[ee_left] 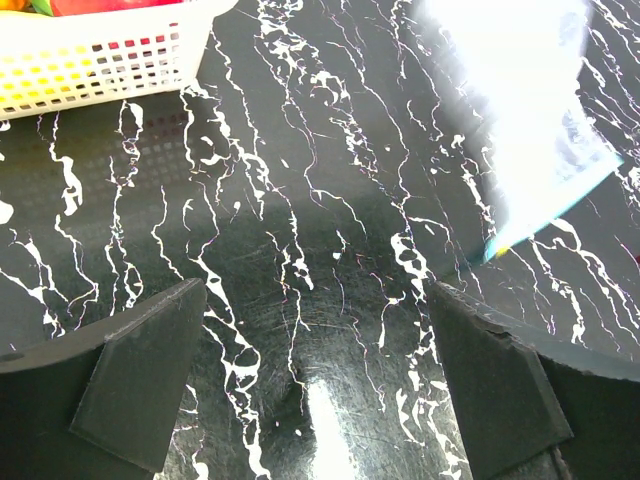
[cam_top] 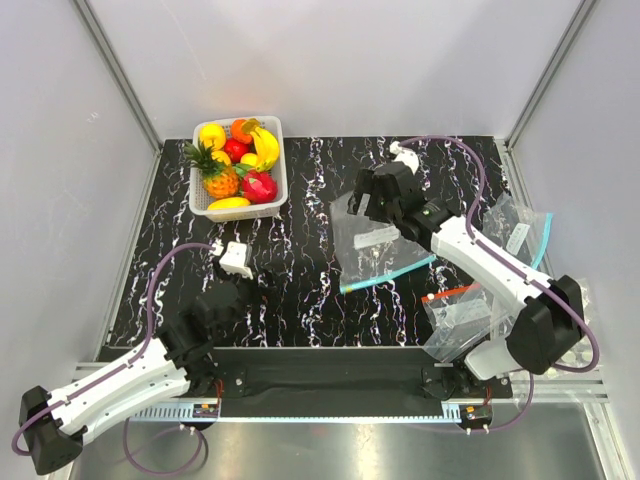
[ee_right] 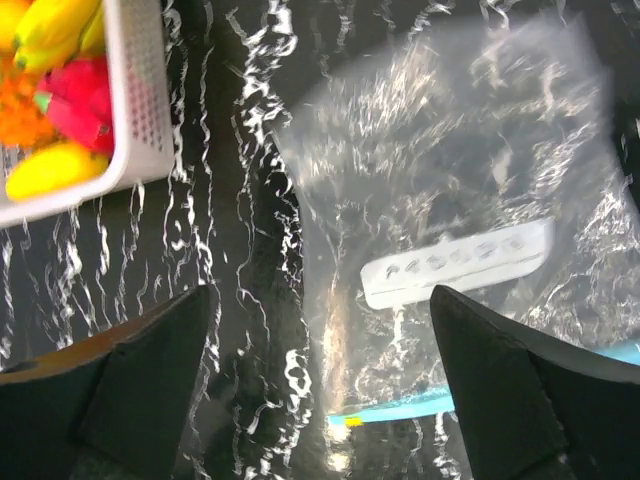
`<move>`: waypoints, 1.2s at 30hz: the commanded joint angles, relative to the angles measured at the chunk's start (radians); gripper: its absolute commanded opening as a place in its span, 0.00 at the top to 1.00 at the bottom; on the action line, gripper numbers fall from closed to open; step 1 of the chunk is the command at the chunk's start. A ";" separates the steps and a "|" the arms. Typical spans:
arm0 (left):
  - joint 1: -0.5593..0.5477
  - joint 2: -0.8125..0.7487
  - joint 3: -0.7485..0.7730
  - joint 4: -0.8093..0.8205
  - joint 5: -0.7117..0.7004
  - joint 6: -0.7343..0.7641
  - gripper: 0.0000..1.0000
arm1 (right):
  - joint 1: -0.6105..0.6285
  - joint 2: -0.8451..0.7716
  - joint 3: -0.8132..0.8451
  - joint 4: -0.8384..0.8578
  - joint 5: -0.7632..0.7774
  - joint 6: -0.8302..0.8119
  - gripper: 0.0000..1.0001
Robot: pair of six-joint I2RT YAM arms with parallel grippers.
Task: Place the food in the zip-top bag and seal the zipper
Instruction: Pick up the zipper food storage bag at the center of the board, then place the zipper food storage bag at the center of the board, then pick up the zipper food storage bag at the center of the board.
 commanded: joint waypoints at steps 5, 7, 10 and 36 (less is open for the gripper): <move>-0.005 -0.013 0.040 0.047 -0.001 0.007 0.01 | 0.012 -0.021 0.009 -0.021 -0.066 -0.302 0.17; -0.005 -0.013 0.040 0.048 0.003 0.009 0.01 | 0.013 -0.048 -0.026 -0.041 0.015 -0.323 0.19; -0.005 0.004 0.041 0.053 0.017 0.014 0.01 | 0.003 -0.084 -0.089 -0.089 0.141 -0.284 0.22; -0.148 0.690 0.477 0.038 0.198 0.058 0.02 | -0.292 -0.432 -0.662 0.046 -0.003 0.129 0.58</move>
